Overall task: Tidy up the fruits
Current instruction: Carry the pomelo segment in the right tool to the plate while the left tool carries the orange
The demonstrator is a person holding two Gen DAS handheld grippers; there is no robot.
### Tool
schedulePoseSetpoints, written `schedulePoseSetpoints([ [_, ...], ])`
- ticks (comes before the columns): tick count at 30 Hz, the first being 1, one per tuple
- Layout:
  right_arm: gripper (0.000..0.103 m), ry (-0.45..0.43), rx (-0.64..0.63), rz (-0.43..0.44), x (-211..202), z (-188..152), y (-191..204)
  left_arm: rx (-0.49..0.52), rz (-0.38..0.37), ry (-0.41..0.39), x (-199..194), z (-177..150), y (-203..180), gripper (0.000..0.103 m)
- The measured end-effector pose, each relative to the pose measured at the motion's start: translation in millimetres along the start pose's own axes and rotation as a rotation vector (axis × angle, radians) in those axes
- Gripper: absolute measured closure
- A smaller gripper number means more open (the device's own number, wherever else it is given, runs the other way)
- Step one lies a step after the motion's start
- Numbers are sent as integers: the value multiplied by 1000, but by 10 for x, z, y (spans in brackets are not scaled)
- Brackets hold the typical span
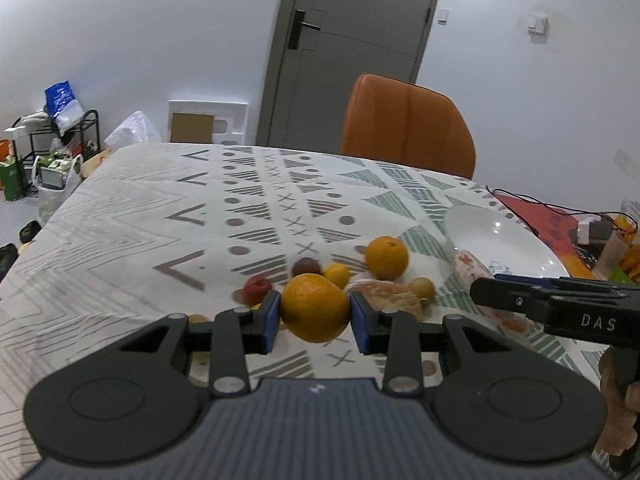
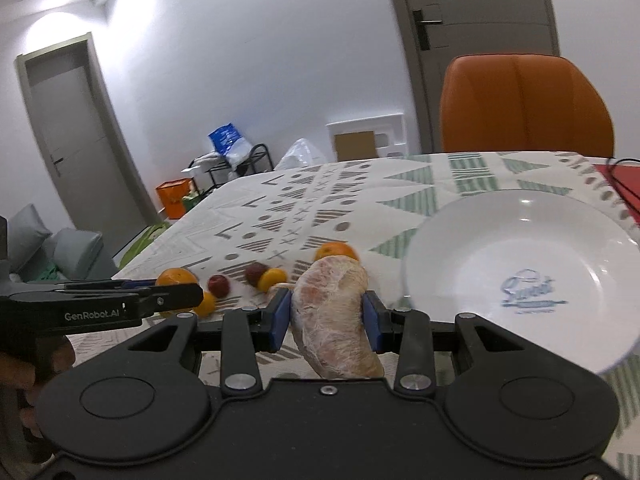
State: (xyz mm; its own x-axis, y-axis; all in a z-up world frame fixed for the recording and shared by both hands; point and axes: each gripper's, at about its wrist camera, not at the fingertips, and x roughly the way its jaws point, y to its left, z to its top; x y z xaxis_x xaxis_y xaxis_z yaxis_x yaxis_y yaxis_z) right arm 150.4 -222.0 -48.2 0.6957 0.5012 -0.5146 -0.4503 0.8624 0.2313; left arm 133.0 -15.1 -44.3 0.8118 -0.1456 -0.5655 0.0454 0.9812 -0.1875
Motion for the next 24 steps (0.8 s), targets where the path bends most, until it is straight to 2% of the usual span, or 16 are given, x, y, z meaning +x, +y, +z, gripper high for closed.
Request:
schedulePoseSetpoints([
  [24, 66, -63, 101, -146, -389, -89, -775, 118, -65, 6, 276, 144, -800, 67],
])
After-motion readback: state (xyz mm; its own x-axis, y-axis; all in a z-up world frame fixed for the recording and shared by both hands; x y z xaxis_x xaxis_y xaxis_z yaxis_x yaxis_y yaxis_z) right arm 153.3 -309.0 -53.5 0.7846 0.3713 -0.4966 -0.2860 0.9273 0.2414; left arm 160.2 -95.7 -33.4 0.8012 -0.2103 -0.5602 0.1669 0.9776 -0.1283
